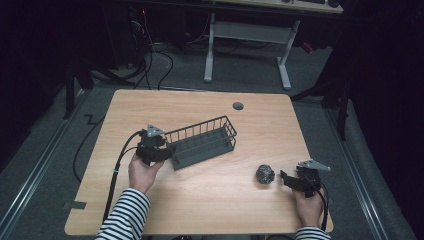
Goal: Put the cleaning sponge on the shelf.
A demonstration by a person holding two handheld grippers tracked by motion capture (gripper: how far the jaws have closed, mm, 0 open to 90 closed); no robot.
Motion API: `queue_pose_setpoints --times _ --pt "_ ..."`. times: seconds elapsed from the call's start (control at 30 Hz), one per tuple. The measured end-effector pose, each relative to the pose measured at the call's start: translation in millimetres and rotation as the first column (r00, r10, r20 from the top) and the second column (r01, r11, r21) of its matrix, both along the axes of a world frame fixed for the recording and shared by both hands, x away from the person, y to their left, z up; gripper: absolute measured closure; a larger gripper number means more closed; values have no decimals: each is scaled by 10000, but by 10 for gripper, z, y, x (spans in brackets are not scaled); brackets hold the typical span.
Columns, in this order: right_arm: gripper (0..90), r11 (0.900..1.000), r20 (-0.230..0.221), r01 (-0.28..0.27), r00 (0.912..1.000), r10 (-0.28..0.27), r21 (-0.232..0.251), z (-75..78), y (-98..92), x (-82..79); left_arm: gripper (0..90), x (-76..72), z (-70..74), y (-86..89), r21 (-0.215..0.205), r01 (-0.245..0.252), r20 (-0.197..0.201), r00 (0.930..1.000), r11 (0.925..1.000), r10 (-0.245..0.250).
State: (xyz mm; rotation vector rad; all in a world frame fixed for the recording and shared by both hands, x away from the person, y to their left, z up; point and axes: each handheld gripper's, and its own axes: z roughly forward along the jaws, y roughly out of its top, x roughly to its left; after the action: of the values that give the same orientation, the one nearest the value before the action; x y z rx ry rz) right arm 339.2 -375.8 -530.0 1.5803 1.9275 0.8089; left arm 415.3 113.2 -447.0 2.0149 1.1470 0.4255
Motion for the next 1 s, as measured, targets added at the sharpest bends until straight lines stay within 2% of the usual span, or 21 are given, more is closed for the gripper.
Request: queue_pose_setpoints --times 0.2,0.57,0.77,0.87,1.0 --pt "297 10000 -12 17 10000 -17 21 0 3 -1 507 -91 -18 -47 -263 127 13 9999 9996 -127" --pt "297 10000 -9 14 10000 -14 8 0 3 -1 506 -197 -23 -114 -369 381 24 9993 9986 -380" --pt "297 10000 -10 23 10000 -23 13 0 3 -1 500 -191 -21 -118 -324 386 18 9993 9987 -386" --pt "297 10000 -10 23 10000 -23 13 0 3 -1 445 -201 -11 -135 -122 275 124 9995 9995 -274" --pt "297 10000 -10 23 10000 -23 13 0 3 -1 372 -208 18 -117 -264 165 270 9995 9995 -158"
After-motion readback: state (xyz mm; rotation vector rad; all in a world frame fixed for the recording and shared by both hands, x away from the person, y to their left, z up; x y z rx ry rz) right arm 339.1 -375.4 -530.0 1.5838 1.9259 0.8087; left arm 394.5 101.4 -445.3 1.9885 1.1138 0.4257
